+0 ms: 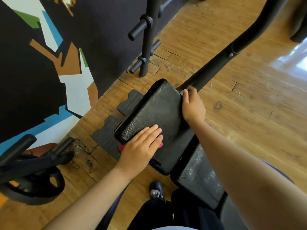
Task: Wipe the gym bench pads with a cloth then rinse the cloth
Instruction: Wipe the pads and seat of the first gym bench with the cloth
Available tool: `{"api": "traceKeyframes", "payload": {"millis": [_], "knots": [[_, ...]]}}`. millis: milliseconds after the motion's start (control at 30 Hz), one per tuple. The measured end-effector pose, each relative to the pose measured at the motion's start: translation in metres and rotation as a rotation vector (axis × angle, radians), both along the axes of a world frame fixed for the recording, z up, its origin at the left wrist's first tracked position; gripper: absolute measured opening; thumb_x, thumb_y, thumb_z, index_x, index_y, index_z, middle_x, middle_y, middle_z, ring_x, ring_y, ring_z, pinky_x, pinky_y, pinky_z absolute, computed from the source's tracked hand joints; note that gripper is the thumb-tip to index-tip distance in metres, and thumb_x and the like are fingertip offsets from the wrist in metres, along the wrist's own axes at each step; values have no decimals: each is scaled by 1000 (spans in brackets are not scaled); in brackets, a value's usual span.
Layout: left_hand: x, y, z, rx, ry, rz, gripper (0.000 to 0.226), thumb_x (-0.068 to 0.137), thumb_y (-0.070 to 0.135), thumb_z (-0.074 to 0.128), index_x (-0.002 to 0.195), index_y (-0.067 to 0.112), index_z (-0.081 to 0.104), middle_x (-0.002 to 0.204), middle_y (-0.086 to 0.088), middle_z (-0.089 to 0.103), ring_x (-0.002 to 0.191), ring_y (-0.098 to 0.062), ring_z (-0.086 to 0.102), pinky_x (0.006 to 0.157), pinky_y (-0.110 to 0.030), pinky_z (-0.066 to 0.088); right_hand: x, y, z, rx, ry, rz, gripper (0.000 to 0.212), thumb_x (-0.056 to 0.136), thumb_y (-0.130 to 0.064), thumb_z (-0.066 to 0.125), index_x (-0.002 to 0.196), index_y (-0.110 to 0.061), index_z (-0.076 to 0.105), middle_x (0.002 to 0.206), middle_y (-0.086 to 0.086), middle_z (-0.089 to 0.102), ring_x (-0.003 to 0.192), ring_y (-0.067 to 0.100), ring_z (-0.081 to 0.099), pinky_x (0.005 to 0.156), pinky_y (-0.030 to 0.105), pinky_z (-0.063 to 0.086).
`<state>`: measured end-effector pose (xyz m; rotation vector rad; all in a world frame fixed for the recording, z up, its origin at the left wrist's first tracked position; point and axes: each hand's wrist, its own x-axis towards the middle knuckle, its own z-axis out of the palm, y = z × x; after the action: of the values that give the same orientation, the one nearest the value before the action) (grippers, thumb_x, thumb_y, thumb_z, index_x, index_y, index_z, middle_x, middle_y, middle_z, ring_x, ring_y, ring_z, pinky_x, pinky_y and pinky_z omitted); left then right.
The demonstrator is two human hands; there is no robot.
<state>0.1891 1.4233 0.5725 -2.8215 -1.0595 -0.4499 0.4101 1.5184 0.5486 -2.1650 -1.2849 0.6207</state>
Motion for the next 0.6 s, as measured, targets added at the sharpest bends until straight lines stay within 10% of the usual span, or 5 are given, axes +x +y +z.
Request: {"api": "traceKeyframes", "payload": {"millis": [100, 400, 600], "knots": [[4, -1, 3, -45, 15, 15, 30, 97, 3, 45, 117, 4, 67, 132, -13, 60, 131, -26, 50, 112, -39, 37, -1, 3, -1, -76, -6, 7, 58, 100, -50, 19, 83, -17, 63, 78, 10, 65, 77, 31, 62, 73, 39, 52], [8, 31, 52, -126, -25, 201, 42, 92, 33, 57, 126, 9, 51, 140, -13, 48, 132, -29, 42, 104, -42, 40, 3, 2, -3, -7, 57, 30, 55, 101, -46, 23, 68, -19, 57, 64, 3, 59, 66, 27, 58, 67, 38, 51], [-26, -3, 29, -118, 80, -75, 26, 94, 25, 54, 109, 8, 67, 132, -12, 59, 131, -27, 47, 110, -45, 36, 1, 1, -3, 25, 39, 4, 50, 101, -45, 27, 57, -25, 43, 60, 2, 53, 66, 29, 57, 60, 35, 45]]}}
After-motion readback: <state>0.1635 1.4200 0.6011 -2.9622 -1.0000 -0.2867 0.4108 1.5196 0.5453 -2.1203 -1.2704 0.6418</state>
